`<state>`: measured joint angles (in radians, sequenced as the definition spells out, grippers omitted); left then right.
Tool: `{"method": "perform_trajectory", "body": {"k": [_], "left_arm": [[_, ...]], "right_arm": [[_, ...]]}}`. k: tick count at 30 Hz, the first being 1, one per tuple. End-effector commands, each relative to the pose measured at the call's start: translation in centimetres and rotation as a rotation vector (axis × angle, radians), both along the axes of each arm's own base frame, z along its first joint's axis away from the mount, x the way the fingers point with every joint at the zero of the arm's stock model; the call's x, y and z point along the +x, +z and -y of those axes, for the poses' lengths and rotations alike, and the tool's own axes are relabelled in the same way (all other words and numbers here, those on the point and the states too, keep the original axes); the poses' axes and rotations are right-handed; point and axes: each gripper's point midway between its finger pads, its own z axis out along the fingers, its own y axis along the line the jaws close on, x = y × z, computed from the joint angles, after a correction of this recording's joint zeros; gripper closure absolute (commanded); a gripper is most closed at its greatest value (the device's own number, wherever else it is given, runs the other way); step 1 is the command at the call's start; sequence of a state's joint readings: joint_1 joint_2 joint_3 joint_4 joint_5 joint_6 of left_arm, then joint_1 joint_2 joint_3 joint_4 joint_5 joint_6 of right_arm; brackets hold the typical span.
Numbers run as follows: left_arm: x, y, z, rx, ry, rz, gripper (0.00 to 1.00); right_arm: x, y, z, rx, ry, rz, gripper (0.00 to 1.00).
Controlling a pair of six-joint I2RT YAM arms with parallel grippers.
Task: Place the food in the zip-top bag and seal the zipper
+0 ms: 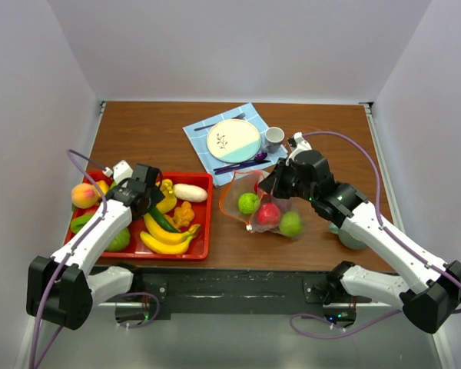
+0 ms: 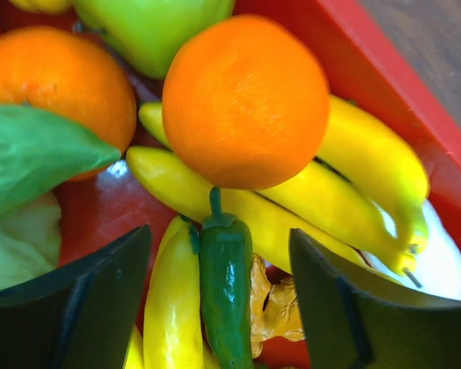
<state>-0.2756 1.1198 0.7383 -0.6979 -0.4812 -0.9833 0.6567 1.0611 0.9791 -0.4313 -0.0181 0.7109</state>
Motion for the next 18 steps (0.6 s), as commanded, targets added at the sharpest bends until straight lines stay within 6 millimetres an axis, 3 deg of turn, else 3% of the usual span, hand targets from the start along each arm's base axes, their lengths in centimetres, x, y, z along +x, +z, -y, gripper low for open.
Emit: {"method": "perform_trajectory", "body": {"k": [1,4,10,18], "left_arm": [[2.6,3.7,-1.0,0.051,0.038,0.121,0.16],[3.5,3.9,-1.4,0.066,0.057,0.124,0.11],[5.4,3.5,-1.8,0.081,0.088,0.112,0.1],[6.6,2.7,-2.9,0.121,0.138,0.101,0.02]], "right_arm": [[0.2,1.4,-0.7,0.047,0.012,0.04,1.0],[0.1,1.3,-0.7,0.044,0.014,0.039,1.0],[-0.1,1.3,-0.7,0.042,0.017,0.04,1.0],[-0.2,1.0,-0.5,0.03,0.018,0.038,1.0]]}}
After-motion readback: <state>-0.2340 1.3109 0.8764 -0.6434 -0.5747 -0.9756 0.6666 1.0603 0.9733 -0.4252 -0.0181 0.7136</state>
